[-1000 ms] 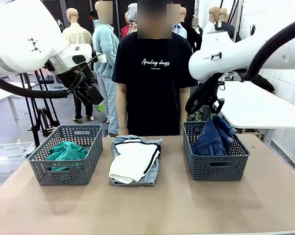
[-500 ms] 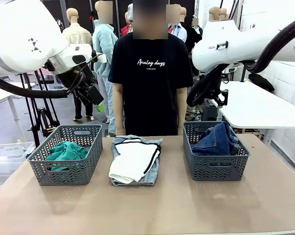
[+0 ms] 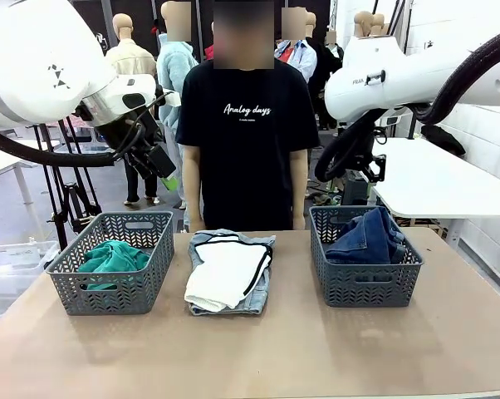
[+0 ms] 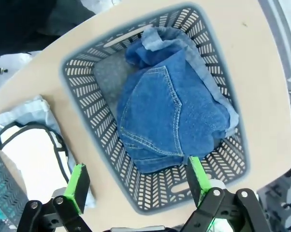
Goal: Sort the tops and bottoms.
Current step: Sort the clothes according to human instructions, then lift clothes from the center of the table with your left hand.
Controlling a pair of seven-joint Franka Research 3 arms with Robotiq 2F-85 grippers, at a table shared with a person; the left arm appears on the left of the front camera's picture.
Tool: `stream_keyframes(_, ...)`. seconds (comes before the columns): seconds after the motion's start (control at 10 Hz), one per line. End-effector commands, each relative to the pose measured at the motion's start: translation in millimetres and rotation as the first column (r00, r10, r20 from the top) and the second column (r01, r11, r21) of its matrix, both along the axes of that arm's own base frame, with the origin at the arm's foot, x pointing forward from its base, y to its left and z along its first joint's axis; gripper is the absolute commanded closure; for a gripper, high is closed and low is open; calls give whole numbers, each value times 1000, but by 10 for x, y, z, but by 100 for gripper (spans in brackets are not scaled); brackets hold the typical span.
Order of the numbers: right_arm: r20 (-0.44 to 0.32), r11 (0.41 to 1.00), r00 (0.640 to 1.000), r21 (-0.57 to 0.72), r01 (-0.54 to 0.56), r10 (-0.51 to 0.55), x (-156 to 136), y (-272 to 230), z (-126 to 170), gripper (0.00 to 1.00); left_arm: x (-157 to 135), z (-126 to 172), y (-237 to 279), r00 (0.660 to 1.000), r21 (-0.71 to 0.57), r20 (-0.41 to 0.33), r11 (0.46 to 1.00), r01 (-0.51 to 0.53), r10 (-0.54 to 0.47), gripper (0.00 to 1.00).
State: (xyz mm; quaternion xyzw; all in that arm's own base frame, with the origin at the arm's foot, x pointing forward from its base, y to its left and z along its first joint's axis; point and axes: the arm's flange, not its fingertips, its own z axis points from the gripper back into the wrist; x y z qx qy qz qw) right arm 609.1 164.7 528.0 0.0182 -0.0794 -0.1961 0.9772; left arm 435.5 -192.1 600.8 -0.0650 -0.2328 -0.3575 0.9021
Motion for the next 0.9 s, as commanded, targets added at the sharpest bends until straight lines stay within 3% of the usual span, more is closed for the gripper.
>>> stream_keyframes(0.0,13,1000,1000,-10,-4,4,-8,-6,-5,0,-1,4,-2,1000,5,7,1000,-6,6,0)
stream_keyframes(0.8,13,1000,1000,-10,-4,4,-8,-6,-5,0,-1,4,-2,1000,5,7,1000,-6,6,0)
